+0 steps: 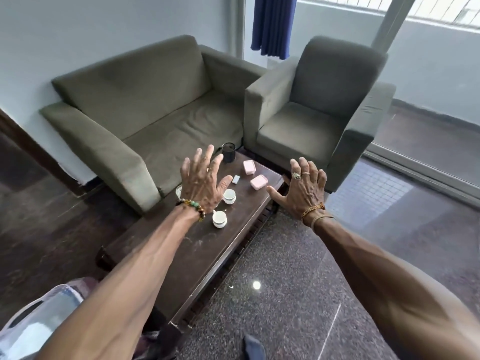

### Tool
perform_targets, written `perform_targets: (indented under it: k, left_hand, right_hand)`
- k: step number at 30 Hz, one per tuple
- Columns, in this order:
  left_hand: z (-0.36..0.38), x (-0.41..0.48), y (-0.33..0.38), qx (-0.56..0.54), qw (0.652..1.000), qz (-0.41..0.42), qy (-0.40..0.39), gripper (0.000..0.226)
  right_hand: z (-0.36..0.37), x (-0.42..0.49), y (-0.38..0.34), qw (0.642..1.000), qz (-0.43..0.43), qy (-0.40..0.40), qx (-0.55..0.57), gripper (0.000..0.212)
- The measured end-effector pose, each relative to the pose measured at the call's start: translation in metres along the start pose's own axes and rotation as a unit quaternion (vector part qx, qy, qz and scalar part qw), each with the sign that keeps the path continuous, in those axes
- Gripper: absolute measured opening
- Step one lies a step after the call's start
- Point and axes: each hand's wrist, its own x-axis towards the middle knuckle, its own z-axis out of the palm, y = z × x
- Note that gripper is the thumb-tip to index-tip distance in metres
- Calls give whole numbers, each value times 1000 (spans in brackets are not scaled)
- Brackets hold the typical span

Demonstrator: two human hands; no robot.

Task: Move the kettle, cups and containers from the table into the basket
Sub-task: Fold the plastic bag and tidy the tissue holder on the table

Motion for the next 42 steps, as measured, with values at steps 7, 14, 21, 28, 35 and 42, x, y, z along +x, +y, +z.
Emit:
perform_targets:
  k: [7,14,21,28,35,42]
  left_hand:
    - [-15,1,-21,16,998,-53,16,61]
    - [-42,-37,-85,62,983,-168,36,61]
    - [-58,-75,-111,98,967,-234,14,62]
    - [-55,-83,-109,104,966,-238,5,62]
    - [-66,-109,-124,105,959,-265,17,59]
    - [-110,-177,-176,135,919,-370,25,58]
  right_hand:
    - [2,29,-34,997,-58,-14,42,104]
    - [8,49,-118,981,-166,-23,93,101]
    - [17,41,-156,972,-215,-29,94,104]
    - [21,37,-166,968,-227,-37,102,103]
    - [22,28,-205,950,-285,-53,113,103]
    - [13,3,-298,911,-380,-54,150,100]
